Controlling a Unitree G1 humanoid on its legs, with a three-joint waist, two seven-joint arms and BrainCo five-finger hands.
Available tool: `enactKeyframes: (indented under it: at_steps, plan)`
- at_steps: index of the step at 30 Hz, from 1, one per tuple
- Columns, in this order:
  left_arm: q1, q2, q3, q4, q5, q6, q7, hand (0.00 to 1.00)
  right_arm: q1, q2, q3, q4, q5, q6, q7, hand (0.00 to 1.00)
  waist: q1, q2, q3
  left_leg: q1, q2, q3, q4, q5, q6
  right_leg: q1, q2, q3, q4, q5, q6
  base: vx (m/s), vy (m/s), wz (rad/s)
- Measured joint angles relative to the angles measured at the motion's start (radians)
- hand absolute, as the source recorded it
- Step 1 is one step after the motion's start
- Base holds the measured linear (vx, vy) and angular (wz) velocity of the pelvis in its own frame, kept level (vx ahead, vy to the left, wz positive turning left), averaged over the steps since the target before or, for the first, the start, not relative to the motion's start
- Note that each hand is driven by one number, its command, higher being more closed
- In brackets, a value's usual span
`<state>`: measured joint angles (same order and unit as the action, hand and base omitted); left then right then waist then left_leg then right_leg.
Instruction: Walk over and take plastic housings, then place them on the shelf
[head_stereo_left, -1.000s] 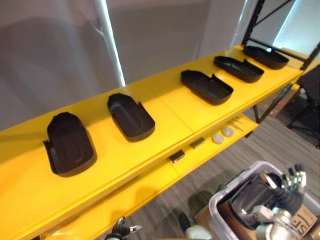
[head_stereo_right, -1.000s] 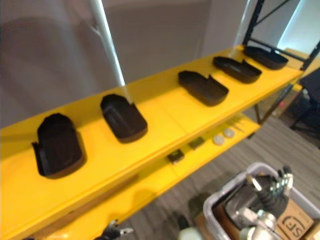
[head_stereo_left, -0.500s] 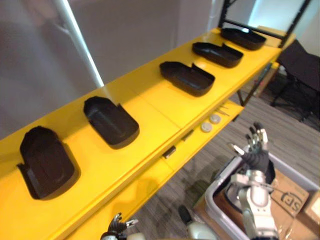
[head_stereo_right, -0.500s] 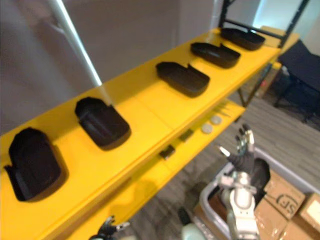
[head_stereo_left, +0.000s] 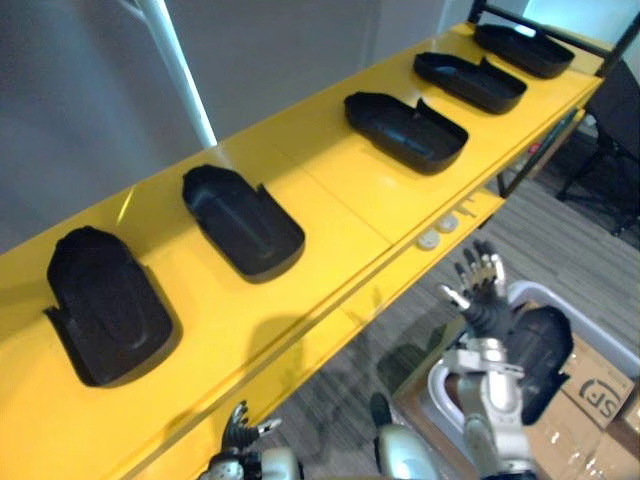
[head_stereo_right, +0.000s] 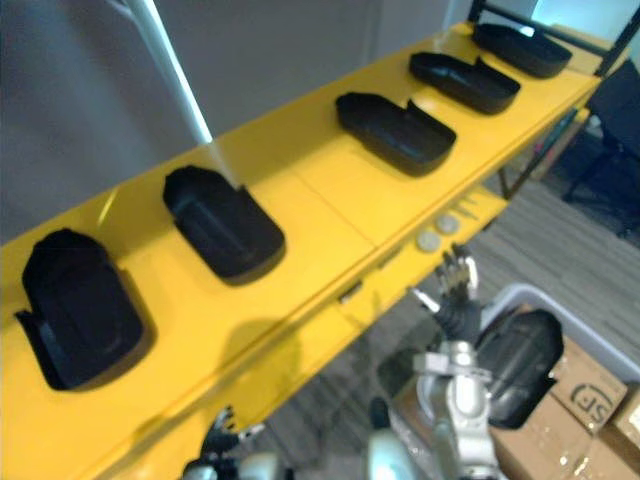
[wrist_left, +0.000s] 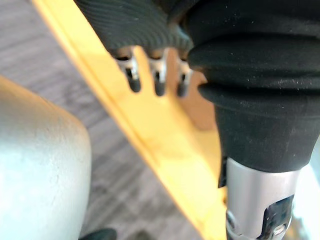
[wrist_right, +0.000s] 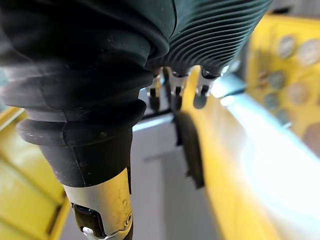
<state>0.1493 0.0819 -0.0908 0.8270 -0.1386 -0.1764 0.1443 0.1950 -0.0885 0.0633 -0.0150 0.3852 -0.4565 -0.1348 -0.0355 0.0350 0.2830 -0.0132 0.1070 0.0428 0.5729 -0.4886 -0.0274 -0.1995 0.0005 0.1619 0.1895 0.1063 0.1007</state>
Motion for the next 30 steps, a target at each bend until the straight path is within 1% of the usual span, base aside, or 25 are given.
enactKeyframes:
  at_steps: [1, 2, 3, 4, 6, 7, 8, 9, 11, 12, 13, 14, 16, 18, 19, 20, 21, 22, 23, 24, 25, 26, 27, 28, 30]
  plan:
    - [-0.001, 0.017, 0.003, -0.023, 0.0, 0.005, 0.006, 0.0, 0.021, 0.013, 0.006, -0.001, -0.008, -0.001, 0.002, 0.0, 0.003, -0.026, 0.02, 0.005, -0.003, 0.028, 0.028, -0.02, 0.009, -0.004, -0.002, 0.002, -0.01, -0.002, -0.02, -0.3, 0.037, -0.88]
    - [-0.007, 0.029, 0.008, -0.029, 0.0, 0.01, 0.012, 0.0, 0.037, 0.011, 0.012, -0.001, -0.011, 0.002, 0.004, 0.0, 0.015, -0.041, 0.034, 0.002, 0.01, 0.064, 0.031, -0.019, 0.018, -0.01, -0.014, -0.043, -0.034, -0.037, -0.121, -0.33, 0.045, -0.94]
    - [-0.009, 0.031, 0.013, -0.028, -0.001, 0.015, 0.018, 0.0, 0.05, 0.01, 0.012, -0.003, -0.012, 0.002, 0.006, 0.0, 0.016, -0.042, 0.035, 0.002, 0.021, 0.083, 0.025, -0.012, 0.027, -0.01, -0.022, -0.086, -0.04, -0.074, -0.164, -0.32, 0.056, -0.92]
    - [-0.013, 0.031, 0.018, -0.017, -0.005, 0.023, 0.037, 0.0, 0.074, 0.01, 0.012, -0.008, -0.013, 0.0, 0.011, 0.0, 0.016, -0.037, 0.036, -0.003, 0.046, 0.115, 0.018, 0.004, 0.029, -0.03, -0.026, -0.135, 0.022, -0.081, -0.139, -0.24, 0.062, -0.77]
    - [-0.022, 0.041, 0.044, 0.005, -0.013, 0.035, 0.051, 0.0, 0.085, 0.011, 0.017, -0.012, -0.016, -0.001, 0.029, 0.0, 0.016, -0.053, 0.027, -0.003, 0.061, 0.148, -0.015, 0.038, 0.031, -0.032, -0.05, -0.227, 0.143, -0.096, -0.148, -0.19, 0.035, -0.61]
    - [-0.028, 0.058, 0.048, 0.018, -0.018, 0.046, 0.051, 0.0, 0.07, 0.011, 0.028, -0.015, -0.018, -0.004, 0.032, 0.0, 0.02, -0.054, 0.026, -0.003, 0.076, 0.166, -0.062, 0.077, 0.027, -0.009, -0.07, -0.269, 0.2, -0.124, -0.149, -0.09, -0.005, -0.32]
    - [-0.028, 0.062, 0.048, 0.021, -0.018, 0.048, 0.05, 0.0, 0.066, 0.011, 0.033, -0.015, -0.018, -0.004, 0.031, 0.0, 0.02, -0.054, 0.025, -0.004, 0.079, 0.168, -0.072, 0.085, 0.027, -0.003, -0.075, -0.276, 0.208, -0.128, -0.153, -0.08, -0.031, -0.4]
    - [-0.027, 0.078, 0.055, 0.036, -0.018, 0.051, 0.051, 0.0, 0.048, 0.013, 0.052, -0.013, -0.018, -0.004, 0.029, 0.0, 0.024, -0.06, 0.021, -0.013, 0.091, 0.183, -0.107, 0.115, 0.02, 0.022, -0.104, -0.295, 0.238, -0.13, -0.156, -0.03, -0.081, -0.39]
    - [-0.005, 0.093, 0.083, 0.058, -0.018, 0.056, 0.051, 0.0, 0.02, 0.015, 0.085, -0.012, -0.021, -0.003, 0.021, 0.0, 0.029, -0.073, 0.012, -0.029, 0.109, 0.206, -0.124, 0.136, 0.005, 0.07, -0.168, -0.321, 0.268, -0.111, -0.157, -0.03, -0.132, -0.56]
    - [0.021, 0.107, 0.095, 0.074, -0.018, 0.068, 0.051, 0.0, 0.008, 0.018, 0.103, -0.006, -0.038, 0.001, 0.011, 0.0, 0.044, -0.096, -0.002, -0.034, 0.113, 0.218, -0.119, 0.137, 0.001, 0.093, -0.187, -0.322, 0.235, -0.067, -0.138, -0.02, -0.16, -0.76]
    - [0.029, 0.095, 0.121, 0.096, -0.024, 0.078, 0.05, 0.0, -0.01, 0.016, 0.107, -0.001, -0.042, 0.006, -0.003, 0.0, 0.053, -0.085, -0.006, -0.027, 0.123, 0.21, -0.145, 0.159, -0.026, 0.087, -0.17, -0.359, 0.207, -0.055, -0.143, -0.02, -0.159, -0.77]
    - [0.034, 0.093, 0.121, 0.101, -0.024, 0.081, 0.05, 0.0, -0.016, 0.016, 0.108, 0.001, -0.042, 0.008, -0.012, 0.0, 0.053, -0.081, -0.007, -0.017, 0.13, 0.214, -0.173, 0.174, -0.033, 0.088, -0.164, -0.363, 0.192, -0.049, -0.133, -0.02, -0.155, -0.45]
    - [0.047, 0.093, 0.13, 0.111, -0.051, 0.083, 0.037, 0.0, -0.023, 0.017, 0.114, 0.012, -0.044, 0.027, -0.022, 0.0, 0.043, -0.068, -0.012, -0.002, 0.147, 0.243, -0.243, 0.221, -0.054, 0.077, -0.149, -0.389, 0.15, -0.022, -0.098, -0.02, -0.143, -0.29]
    - [0.047, 0.086, 0.159, 0.117, -0.062, 0.081, 0.027, 0.0, -0.032, 0.017, 0.129, 0.028, -0.046, 0.043, -0.022, 0.0, 0.044, -0.058, -0.007, -0.007, 0.168, 0.265, -0.254, 0.236, -0.068, 0.061, -0.142, -0.43, 0.142, -0.042, -0.106, -0.06, -0.137, -0.34]
    - [0.05, 0.093, 0.169, 0.117, -0.072, 0.075, 0.026, 0.0, -0.034, 0.018, 0.147, 0.041, -0.045, 0.051, -0.02, 0.0, 0.052, -0.077, -0.006, -0.008, 0.176, 0.291, -0.246, 0.24, -0.073, 0.054, -0.161, -0.504, 0.158, -0.087, -0.097, -0.08, -0.202, -0.41]
    - [0.045, 0.107, 0.169, 0.117, -0.088, 0.074, 0.027, 0.0, -0.041, 0.02, 0.159, 0.05, -0.046, 0.061, -0.018, 0.0, 0.052, -0.097, -0.007, -0.036, 0.184, 0.299, -0.211, 0.241, -0.077, 0.046, -0.171, -0.55, 0.149, -0.12, -0.057, -0.07, -0.205, -0.36]
    - [0.036, 0.106, 0.169, 0.116, -0.088, 0.073, 0.03, 0.0, -0.05, 0.02, 0.158, 0.056, -0.046, 0.065, -0.02, 0.0, 0.049, -0.103, -0.011, -0.059, 0.19, 0.299, -0.193, 0.242, -0.08, 0.037, -0.166, -0.563, 0.138, -0.136, -0.046, -0.06, -0.266, -0.39]
    - [0.009, 0.095, 0.167, 0.113, -0.088, 0.065, 0.034, 0.0, -0.075, 0.013, 0.15, 0.081, -0.047, 0.065, -0.028, 0.0, 0.049, -0.105, -0.009, -0.092, 0.204, 0.302, -0.178, 0.251, -0.095, 0.025, -0.143, -0.565, 0.1, -0.143, -0.041, -0.04, -0.3, -0.54]
    - [-0.01, 0.075, 0.168, 0.103, -0.096, 0.053, 0.045, 0.0, -0.116, 0.0, 0.138, 0.107, -0.057, 0.066, -0.054, 0.0, 0.048, -0.086, 0.01, -0.094, 0.218, 0.314, -0.181, 0.254, -0.103, 0.026, -0.112, -0.56, 0.054, -0.141, -0.045, -0.05, -0.268, -0.65]
    - [-0.013, 0.064, 0.167, 0.096, -0.104, 0.05, 0.051, 0.0, -0.13, -0.007, 0.13, 0.12, -0.068, 0.071, -0.072, 0.0, 0.049, -0.071, 0.021, -0.089, 0.225, 0.321, -0.182, 0.257, -0.107, 0.026, -0.099, -0.548, 0.046, -0.136, -0.055, -0.08, -0.203, -0.68]
    - [-0.008, 0.04, 0.167, 0.086, -0.14, 0.04, 0.058, 0.0, -0.137, -0.017, 0.11, 0.134, -0.087, 0.073, -0.106, 0.0, 0.047, -0.045, 0.04, -0.062, 0.226, 0.322, -0.188, 0.266, -0.105, 0.029, -0.087, -0.516, 0.048, -0.132, -0.061, -0.1, -0.121, -0.74]
    - [0.012, 0.023, 0.166, 0.075, -0.148, 0.02, 0.077, 0.0, -0.139, -0.029, 0.089, 0.144, -0.086, 0.074, -0.137, 0.0, 0.047, -0.034, 0.05, -0.034, 0.216, 0.317, -0.203, 0.278, -0.107, 0.037, -0.083, -0.484, 0.047, -0.129, -0.066, -0.09, -0.105, -0.7]
    - [0.022, 0.018, 0.165, 0.075, -0.132, 0.011, 0.086, 0.0, -0.136, -0.032, 0.08, 0.141, -0.086, 0.073, -0.154, 0.0, 0.043, -0.037, 0.051, -0.026, 0.207, 0.302, -0.213, 0.28, -0.105, 0.039, -0.083, -0.474, 0.044, -0.127, -0.068, -0.07, -0.061, -0.64]
    - [0.042, 0.014, 0.157, 0.075, -0.117, -0.003, 0.109, 0.0, -0.121, -0.037, 0.06, 0.141, -0.086, 0.072, -0.187, 0.0, 0.039, -0.029, 0.048, 0.004, 0.181, 0.255, -0.248, 0.28, -0.105, 0.043, -0.082, -0.447, 0.039, -0.125, -0.064, -0.06, -0.02, -0.54]
    - [0.057, 0.005, 0.156, 0.08, -0.129, -0.017, 0.151, 0.0, -0.103, -0.041, 0.014, 0.141, -0.086, 0.07, -0.237, 0.0, 0.035, -0.022, 0.044, 0.045, 0.16, 0.222, -0.292, 0.278, -0.108, 0.04, -0.075, -0.408, 0.024, -0.122, -0.054, -0.1, 0.044, -0.55]
